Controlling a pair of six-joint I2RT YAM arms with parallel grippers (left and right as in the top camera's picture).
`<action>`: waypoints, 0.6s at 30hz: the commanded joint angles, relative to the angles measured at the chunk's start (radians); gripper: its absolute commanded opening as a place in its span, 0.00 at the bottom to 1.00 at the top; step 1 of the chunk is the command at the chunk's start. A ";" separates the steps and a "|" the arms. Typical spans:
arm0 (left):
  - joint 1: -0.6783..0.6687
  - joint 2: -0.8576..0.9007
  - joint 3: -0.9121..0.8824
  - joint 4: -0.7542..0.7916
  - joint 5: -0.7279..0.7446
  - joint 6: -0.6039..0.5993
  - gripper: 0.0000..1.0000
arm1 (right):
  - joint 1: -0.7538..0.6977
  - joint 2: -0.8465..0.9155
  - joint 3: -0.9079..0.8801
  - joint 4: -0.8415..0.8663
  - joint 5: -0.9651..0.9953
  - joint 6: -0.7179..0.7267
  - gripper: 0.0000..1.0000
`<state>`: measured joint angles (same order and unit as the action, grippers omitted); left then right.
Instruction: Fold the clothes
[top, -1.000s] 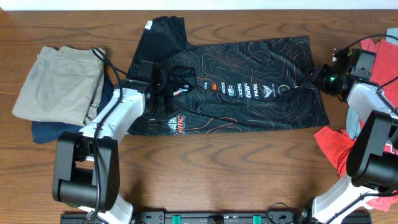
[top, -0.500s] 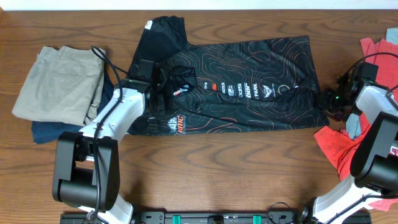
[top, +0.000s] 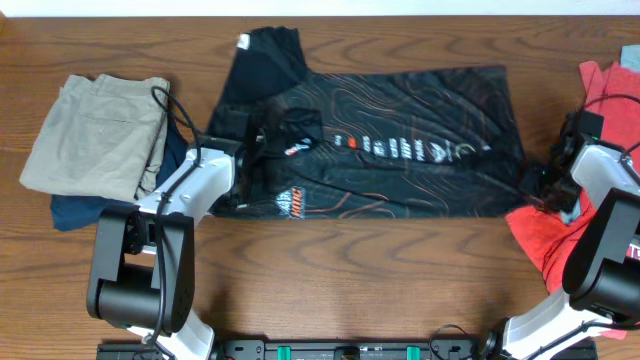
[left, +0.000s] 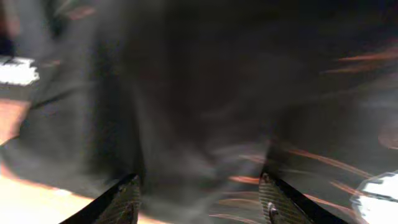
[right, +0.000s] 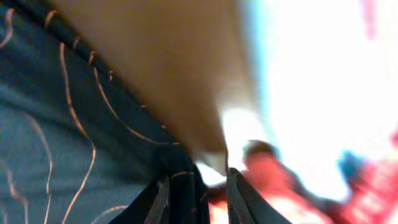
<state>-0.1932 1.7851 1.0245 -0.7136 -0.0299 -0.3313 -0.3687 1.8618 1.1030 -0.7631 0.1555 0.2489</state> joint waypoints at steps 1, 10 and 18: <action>0.014 0.015 -0.030 -0.034 -0.008 -0.069 0.66 | -0.031 0.029 -0.043 -0.037 0.234 0.111 0.30; 0.013 0.011 -0.066 -0.161 -0.005 -0.143 0.66 | -0.044 0.029 -0.026 -0.083 0.243 0.151 0.46; 0.013 -0.097 -0.066 -0.198 -0.005 -0.186 0.65 | -0.040 -0.059 0.099 -0.158 0.141 0.108 0.61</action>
<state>-0.1856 1.7500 0.9714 -0.8917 -0.0097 -0.4751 -0.3893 1.8595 1.1454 -0.9123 0.3229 0.3710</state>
